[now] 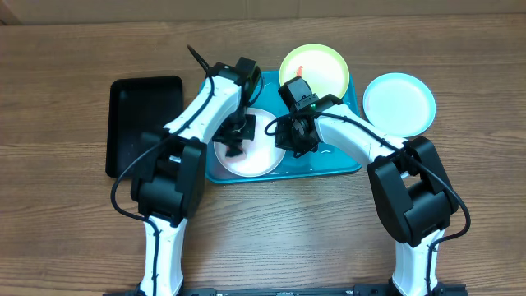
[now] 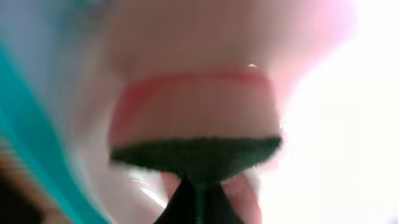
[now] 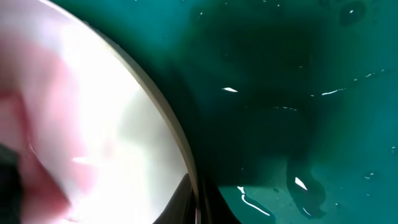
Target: Clean dirty plates on tray and stack at the side
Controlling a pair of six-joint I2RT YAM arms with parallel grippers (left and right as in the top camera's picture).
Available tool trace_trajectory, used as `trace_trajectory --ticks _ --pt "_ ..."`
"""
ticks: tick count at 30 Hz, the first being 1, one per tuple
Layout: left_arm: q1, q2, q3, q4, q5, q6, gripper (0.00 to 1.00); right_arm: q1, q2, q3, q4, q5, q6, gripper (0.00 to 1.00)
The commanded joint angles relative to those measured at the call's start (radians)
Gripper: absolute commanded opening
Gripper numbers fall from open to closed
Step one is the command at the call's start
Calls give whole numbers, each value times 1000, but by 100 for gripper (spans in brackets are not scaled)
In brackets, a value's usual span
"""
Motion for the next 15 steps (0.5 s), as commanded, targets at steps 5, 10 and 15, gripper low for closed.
trace_trajectory --ticks 5,10,15 --pt "-6 17 -13 49 472 301 4 -9 11 -3 1 24 2 4" --pt "-6 17 -13 211 251 79 5 -9 11 -3 -2 24 2 4" --pt "-6 17 -13 250 -230 -262 4 -9 11 -3 -3 24 2 4"
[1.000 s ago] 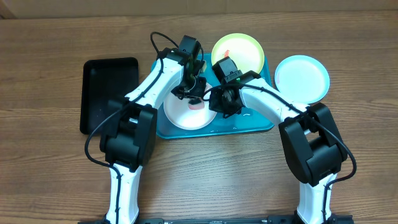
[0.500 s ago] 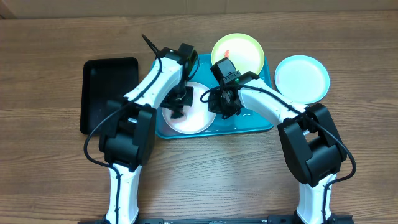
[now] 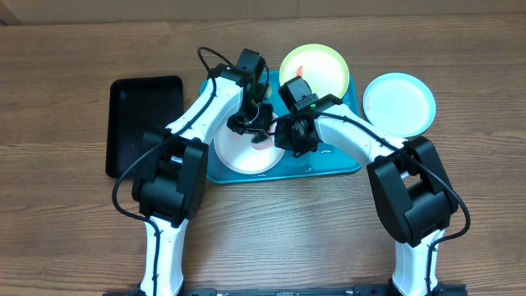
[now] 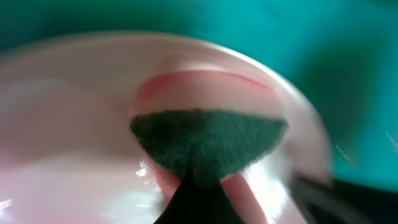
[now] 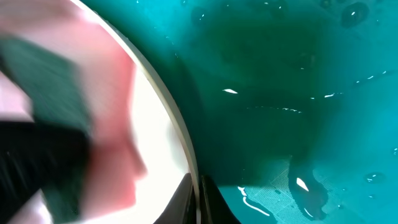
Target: Clean dirty plates on tray and stack at the side
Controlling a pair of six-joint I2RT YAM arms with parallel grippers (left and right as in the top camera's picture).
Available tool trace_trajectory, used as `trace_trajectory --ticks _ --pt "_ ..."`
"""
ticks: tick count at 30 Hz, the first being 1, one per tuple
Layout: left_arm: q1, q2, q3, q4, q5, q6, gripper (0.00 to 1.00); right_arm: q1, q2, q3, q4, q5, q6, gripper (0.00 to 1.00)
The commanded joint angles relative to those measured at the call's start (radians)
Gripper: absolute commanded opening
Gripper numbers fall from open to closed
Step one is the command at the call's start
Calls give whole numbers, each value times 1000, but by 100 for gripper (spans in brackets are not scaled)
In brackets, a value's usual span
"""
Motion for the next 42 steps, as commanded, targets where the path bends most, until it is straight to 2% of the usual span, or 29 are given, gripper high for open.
trace_trajectory --ticks 1,3,5,8,10,12,16,18,19,21,25,27,31,33,35,37,39,42 --pt "3 17 -8 -37 -459 -315 4 -8 11 -3 -5 25 2 4" --pt "3 17 -8 -101 -568 -411 4 -8 11 -3 -5 25 2 4" --pt "3 17 -8 -171 -595 -452 4 -8 11 -3 -5 25 2 4" --pt "1 17 -8 -264 -541 -457 4 -8 11 -3 -3 25 2 4" --pt "1 17 -8 -306 -454 -429 4 -8 11 -3 -2 25 2 4" --pt "0 17 -8 -315 -313 -311 4 -8 11 -3 -2 25 2 4" --pt "0 17 -8 -284 89 78 4 -8 11 -3 -5 24 2 4" --pt "-3 17 -8 -267 210 217 4 -8 11 -3 -5 24 2 4" --pt "-4 17 -8 -245 216 240 4 -8 11 -3 -5 24 2 4" --pt "-4 17 -8 -185 168 219 4 -8 11 -3 -5 24 2 4" --pt "-2 17 -8 -35 -57 25 4 -8 11 -3 -5 24 2 4" --pt "-2 17 -8 21 -220 -74 4 -8 11 -3 -6 24 2 4" --pt "-2 17 -8 -38 -597 -371 4 -8 11 -3 -6 24 2 4" --pt "-2 17 -8 -96 -636 -430 4 -8 11 -3 -6 24 2 4" --pt "-2 17 -8 -150 -599 -435 4 -8 11 -3 -6 24 2 4" --pt "-4 17 -8 -204 -494 -389 4 -8 11 -3 -5 24 2 4" --pt "-4 17 -8 -244 -330 -277 4 -8 11 -3 -5 24 2 4" --pt "-5 17 -8 -272 4 -16 4 -8 11 -3 -6 24 2 4"
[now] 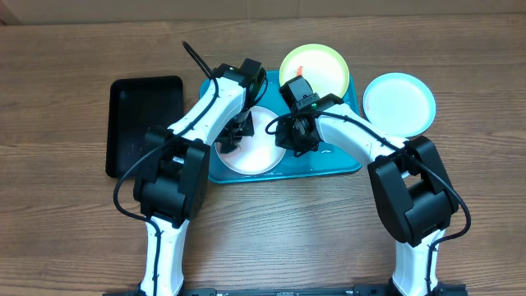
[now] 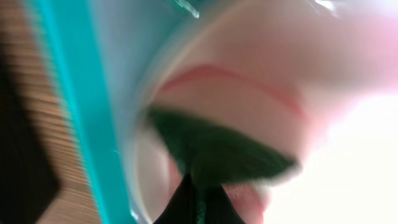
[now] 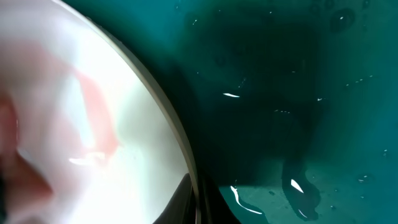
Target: Clean dirty plates on tray and stack at the side
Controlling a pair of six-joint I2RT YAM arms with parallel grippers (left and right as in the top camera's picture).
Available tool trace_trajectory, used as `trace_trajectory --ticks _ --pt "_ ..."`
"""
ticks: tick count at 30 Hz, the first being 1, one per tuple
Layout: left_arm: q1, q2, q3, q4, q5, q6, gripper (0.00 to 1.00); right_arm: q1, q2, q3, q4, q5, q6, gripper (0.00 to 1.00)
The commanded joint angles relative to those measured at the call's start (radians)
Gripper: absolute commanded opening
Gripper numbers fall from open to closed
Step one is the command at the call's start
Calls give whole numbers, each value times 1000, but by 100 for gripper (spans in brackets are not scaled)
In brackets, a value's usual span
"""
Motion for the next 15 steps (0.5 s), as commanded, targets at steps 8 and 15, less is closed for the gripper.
trace_trajectory --ticks 8,15 --pt "10 17 -14 121 546 363 4 -3 11 -3 -10 21 -4 4" --pt "35 17 -14 312 163 8 4 -3 11 -3 -15 21 -4 4"
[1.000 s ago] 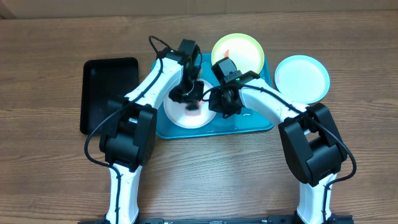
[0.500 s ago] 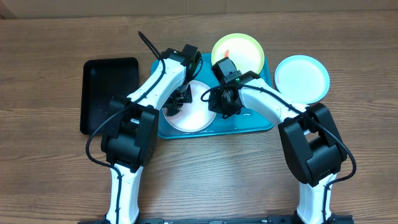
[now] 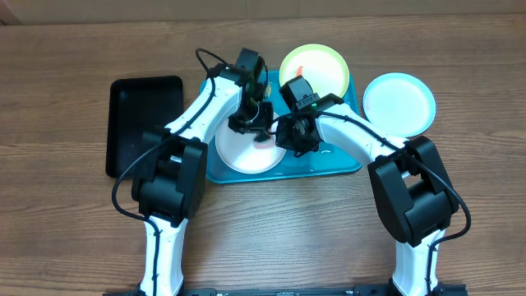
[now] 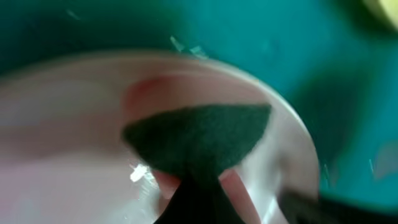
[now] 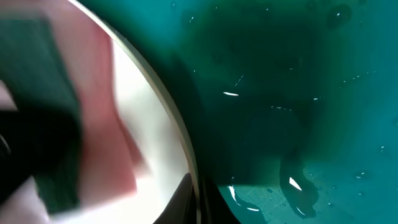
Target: Clean dirty plates on tray and stack at the side
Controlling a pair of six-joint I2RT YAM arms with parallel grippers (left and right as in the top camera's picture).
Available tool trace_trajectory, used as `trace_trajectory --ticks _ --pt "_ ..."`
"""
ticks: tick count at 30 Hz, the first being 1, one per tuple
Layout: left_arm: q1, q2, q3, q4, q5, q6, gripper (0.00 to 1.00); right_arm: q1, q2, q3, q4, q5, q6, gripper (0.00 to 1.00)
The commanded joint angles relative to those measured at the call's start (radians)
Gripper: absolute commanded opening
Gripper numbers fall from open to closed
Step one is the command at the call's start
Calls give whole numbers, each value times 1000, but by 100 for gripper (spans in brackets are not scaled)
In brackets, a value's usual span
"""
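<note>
A white plate [image 3: 240, 154] lies on the teal tray [image 3: 333, 162]. My left gripper [image 3: 256, 125] is shut on a pink sponge with a dark green scouring face [image 4: 198, 135], pressed on the plate [image 4: 62, 162] near its far right rim. My right gripper [image 3: 292, 141] is shut on the plate's right rim [image 5: 163, 109], one finger on each side of it; the sponge [image 5: 102, 124] shows at the left of that view. A yellow-green plate [image 3: 315, 66] with an orange smear sits at the tray's back.
A light blue plate [image 3: 399, 104] lies on the wooden table to the right of the tray. A black tray [image 3: 141, 123] sits on the left. Water drops and film glint on the teal tray floor [image 5: 298, 93].
My left gripper with the sponge has moved from the plate's left side, by the tray's left wall, to its far right part close to my right gripper. The right gripper holds as before.
The sponge was first on the middle of the white plate, then at its far right rim, then at its left side, and now is at the far right again. My right gripper stayed shut on the plate's right rim at every moment.
</note>
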Motion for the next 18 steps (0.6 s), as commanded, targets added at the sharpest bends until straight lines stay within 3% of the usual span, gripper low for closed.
trace_trajectory --ticks 1,4,7,18 --pt "20 16 -7 11 -301 -226 4 -3 11 -3 -9 21 -2 4" --pt "26 14 19 -56 -469 -282 4 -3 11 -3 -17 21 -2 4" --pt "25 11 75 -150 -542 -277 4 -3 11 -3 -19 21 -22 4" --pt "25 11 391 -504 -394 -157 4 -9 -6 39 -97 18 -114 4"
